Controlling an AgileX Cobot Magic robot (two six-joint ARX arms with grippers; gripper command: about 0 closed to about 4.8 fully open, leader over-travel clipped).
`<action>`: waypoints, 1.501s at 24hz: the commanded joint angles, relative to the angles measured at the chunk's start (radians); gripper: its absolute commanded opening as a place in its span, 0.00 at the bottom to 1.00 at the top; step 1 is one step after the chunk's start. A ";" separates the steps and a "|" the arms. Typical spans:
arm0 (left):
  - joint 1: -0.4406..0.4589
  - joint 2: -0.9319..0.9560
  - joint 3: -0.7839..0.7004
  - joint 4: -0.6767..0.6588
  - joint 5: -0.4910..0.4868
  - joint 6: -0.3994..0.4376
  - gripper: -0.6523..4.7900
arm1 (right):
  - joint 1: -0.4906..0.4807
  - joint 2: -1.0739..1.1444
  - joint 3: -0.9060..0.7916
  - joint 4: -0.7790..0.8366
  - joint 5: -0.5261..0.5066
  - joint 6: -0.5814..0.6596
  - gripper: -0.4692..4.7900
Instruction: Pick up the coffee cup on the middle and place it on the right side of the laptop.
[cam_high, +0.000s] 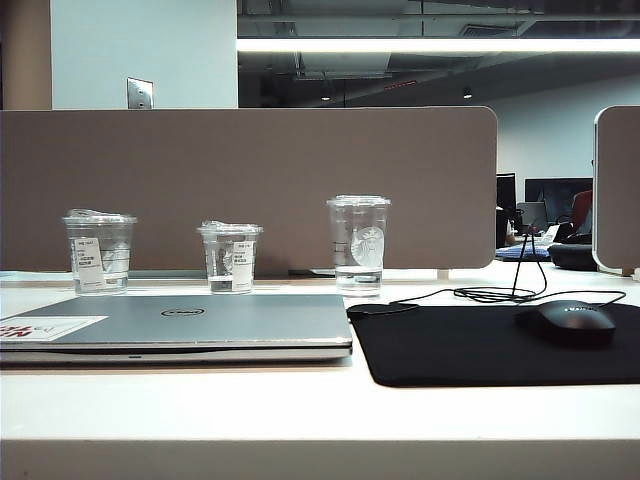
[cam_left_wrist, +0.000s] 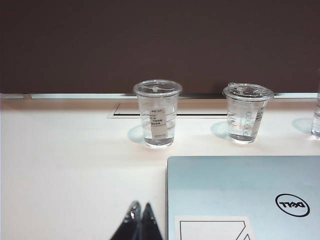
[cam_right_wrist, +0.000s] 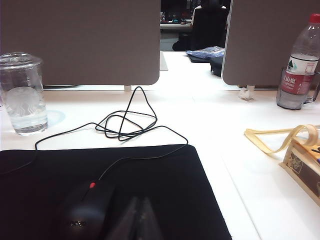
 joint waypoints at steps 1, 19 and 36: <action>-0.002 0.000 0.004 0.013 -0.003 -0.003 0.11 | 0.000 -0.002 -0.006 0.024 -0.002 0.004 0.08; -0.002 0.303 0.474 -0.188 -0.008 -0.130 0.11 | 0.000 0.153 0.285 0.083 0.010 0.224 0.08; -0.013 1.278 0.905 0.081 0.358 -0.037 0.42 | 0.015 1.098 1.113 -0.167 -0.507 -0.026 0.08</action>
